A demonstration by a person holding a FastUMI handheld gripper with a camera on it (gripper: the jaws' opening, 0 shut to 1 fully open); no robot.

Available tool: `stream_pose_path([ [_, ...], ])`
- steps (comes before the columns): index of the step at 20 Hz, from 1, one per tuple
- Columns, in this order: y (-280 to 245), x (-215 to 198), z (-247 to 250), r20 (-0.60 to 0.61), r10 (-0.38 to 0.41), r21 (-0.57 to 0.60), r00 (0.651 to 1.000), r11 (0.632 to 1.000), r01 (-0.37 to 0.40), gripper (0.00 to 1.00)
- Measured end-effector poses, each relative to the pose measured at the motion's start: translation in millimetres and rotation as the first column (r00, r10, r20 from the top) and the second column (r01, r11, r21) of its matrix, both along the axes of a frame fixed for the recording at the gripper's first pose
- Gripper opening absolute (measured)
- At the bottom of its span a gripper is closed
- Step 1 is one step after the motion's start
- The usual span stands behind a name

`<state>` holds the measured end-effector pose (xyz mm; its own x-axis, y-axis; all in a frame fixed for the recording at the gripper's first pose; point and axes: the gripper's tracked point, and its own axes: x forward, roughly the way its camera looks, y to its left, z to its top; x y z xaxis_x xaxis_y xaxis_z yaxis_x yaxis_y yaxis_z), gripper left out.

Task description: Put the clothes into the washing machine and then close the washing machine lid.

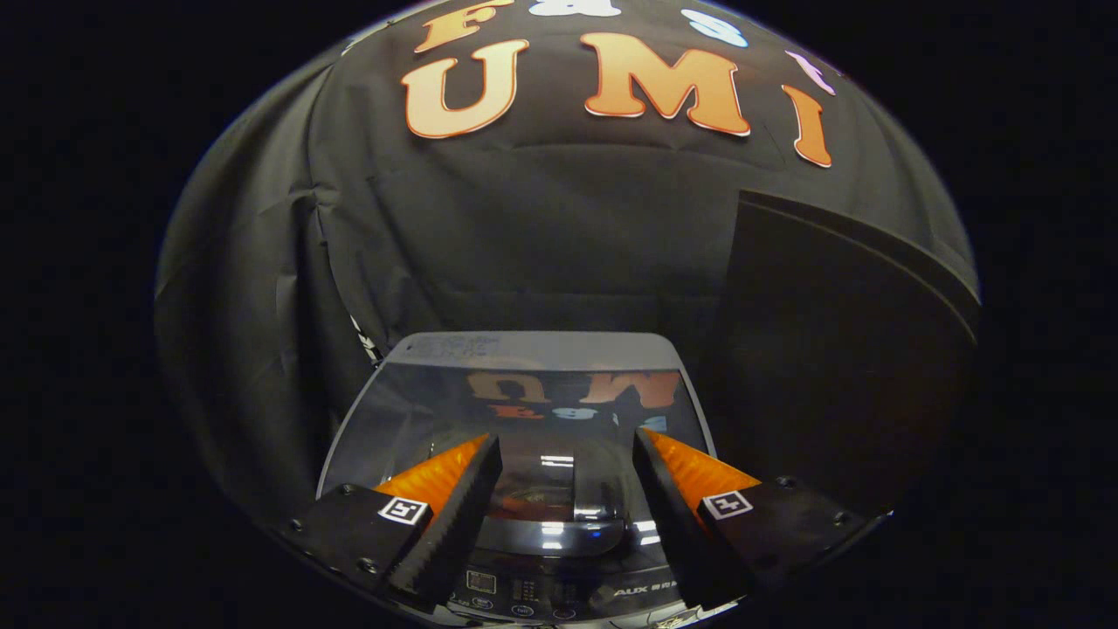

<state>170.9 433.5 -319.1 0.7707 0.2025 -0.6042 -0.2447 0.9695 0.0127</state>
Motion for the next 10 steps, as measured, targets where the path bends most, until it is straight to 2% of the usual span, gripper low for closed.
stream_pose_path([
  [10, 3.0, 16.2, 87.1, 0.144, 0.025, 0.006, 0.989, 1.0, -0.026, 0.98],
])
